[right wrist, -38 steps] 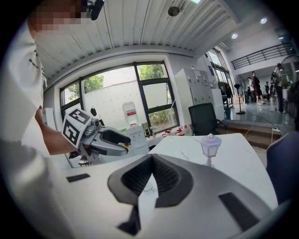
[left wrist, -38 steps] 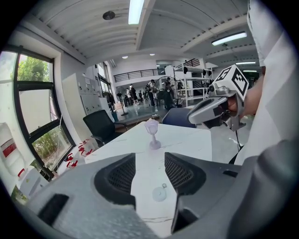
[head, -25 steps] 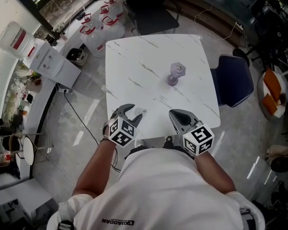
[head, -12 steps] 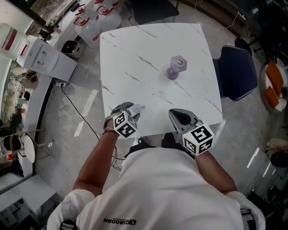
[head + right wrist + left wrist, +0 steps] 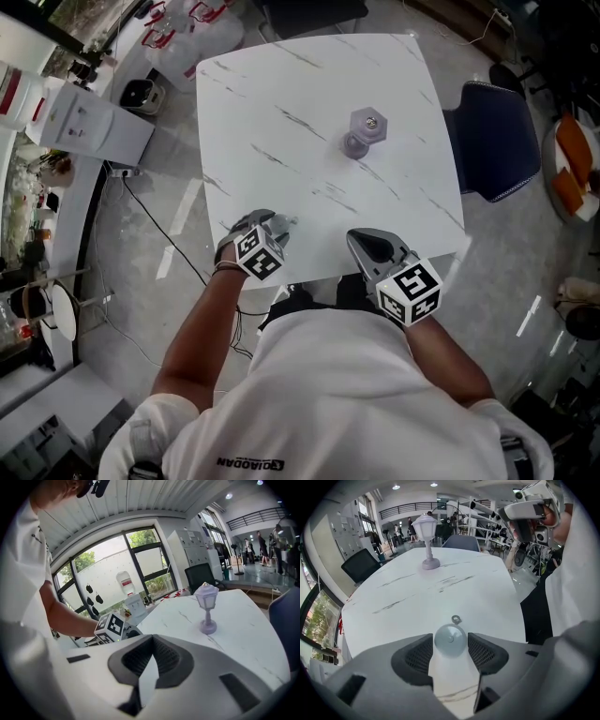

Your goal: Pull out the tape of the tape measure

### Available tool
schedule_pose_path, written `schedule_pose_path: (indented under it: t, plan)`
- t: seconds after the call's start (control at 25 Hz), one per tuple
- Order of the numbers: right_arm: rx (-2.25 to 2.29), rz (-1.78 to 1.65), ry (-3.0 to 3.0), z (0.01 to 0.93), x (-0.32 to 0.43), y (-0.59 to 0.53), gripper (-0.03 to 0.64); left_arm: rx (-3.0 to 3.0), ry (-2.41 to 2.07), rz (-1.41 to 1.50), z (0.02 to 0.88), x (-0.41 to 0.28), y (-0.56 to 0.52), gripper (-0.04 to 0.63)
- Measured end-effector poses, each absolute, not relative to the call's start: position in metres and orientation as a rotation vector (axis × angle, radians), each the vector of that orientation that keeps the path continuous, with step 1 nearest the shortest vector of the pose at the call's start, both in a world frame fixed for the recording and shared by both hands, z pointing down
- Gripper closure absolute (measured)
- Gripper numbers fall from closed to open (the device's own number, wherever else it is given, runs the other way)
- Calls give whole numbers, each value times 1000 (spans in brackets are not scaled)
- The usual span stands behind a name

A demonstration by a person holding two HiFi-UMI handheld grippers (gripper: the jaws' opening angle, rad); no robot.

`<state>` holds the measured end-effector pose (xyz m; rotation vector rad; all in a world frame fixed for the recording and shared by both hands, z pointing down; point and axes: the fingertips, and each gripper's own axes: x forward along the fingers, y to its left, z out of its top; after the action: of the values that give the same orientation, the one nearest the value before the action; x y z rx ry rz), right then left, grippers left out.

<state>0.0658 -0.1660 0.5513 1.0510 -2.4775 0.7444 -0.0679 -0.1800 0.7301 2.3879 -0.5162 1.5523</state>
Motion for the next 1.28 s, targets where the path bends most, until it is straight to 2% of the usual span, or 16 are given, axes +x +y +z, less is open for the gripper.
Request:
schedule_pose_path:
  t: [0.4,0.96,1.28]
  plan:
    - [1059,761,-2472,555,72,-166,612,2321,-471,1449,735,-68,-180,364]
    - [1122,712,-2480,540,80,-159,611,2315,-499,1532,733,-74,-177,373]
    - [1154,641,-2531,517,77,-164,612,2402,-568,1531,686,-74,-182,373]
